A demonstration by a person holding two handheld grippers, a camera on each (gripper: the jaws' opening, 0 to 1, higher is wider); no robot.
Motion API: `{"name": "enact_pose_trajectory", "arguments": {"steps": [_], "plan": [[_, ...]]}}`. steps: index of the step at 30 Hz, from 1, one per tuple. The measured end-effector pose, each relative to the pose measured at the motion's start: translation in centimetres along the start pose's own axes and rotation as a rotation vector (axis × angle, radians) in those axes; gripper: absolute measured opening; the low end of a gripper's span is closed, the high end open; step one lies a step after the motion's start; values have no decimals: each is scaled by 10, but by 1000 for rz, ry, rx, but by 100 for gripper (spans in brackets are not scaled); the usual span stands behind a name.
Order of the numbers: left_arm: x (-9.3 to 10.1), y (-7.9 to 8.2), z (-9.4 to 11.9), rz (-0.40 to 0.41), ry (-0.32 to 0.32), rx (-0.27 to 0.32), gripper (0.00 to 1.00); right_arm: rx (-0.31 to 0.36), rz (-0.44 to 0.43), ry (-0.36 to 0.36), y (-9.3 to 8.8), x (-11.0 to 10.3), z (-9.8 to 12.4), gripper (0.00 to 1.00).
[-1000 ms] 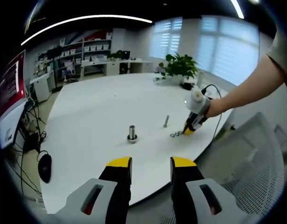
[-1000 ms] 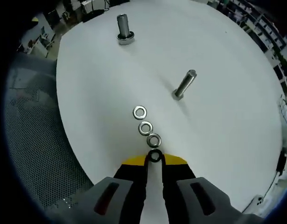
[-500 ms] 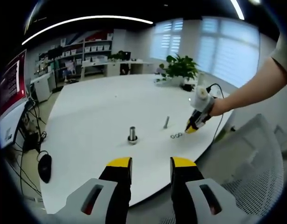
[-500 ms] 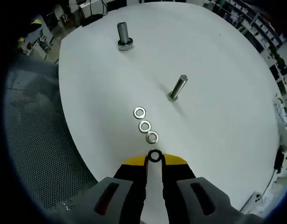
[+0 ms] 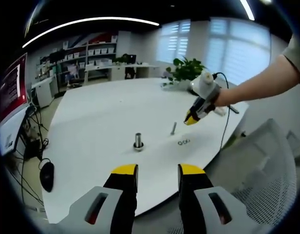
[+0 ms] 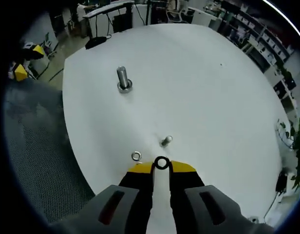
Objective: Place the washer onto the threaded stud by aligning its center hole with the stud, sliding it down to the base, and recovering from edge contact or off-axis alignment until the washer reaches the visible bottom stop.
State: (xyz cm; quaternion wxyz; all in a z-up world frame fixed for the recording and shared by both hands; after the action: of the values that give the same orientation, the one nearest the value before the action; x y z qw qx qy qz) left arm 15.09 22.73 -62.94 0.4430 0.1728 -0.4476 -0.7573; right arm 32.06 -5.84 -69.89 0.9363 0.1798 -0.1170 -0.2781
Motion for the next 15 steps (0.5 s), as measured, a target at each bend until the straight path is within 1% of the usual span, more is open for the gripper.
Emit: {"name": "enact_pose_trajectory", "arguments": {"steps": [4,8,15], "plan": [[0,0,0,-1,0,3,30,11,-11,0,10,0,-6,13],[-1,1,1,3,4,8,30,1,19,-7,16,0,-14,13],[-1,1,0,2,4,9,30,-19,-12,-13,19,8,-20,13]]}}
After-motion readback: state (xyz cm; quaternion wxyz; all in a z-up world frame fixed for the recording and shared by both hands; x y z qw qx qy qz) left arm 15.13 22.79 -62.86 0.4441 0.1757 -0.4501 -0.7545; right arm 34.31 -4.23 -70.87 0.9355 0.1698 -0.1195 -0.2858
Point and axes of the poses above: the point that each gripper's makers call its tool centre point, and the gripper's own axes: z roughly backward along the fingers, x roughly to its right, y roughly out of its top, the point moved 7 cm from there along z, roughly backward along the fingers
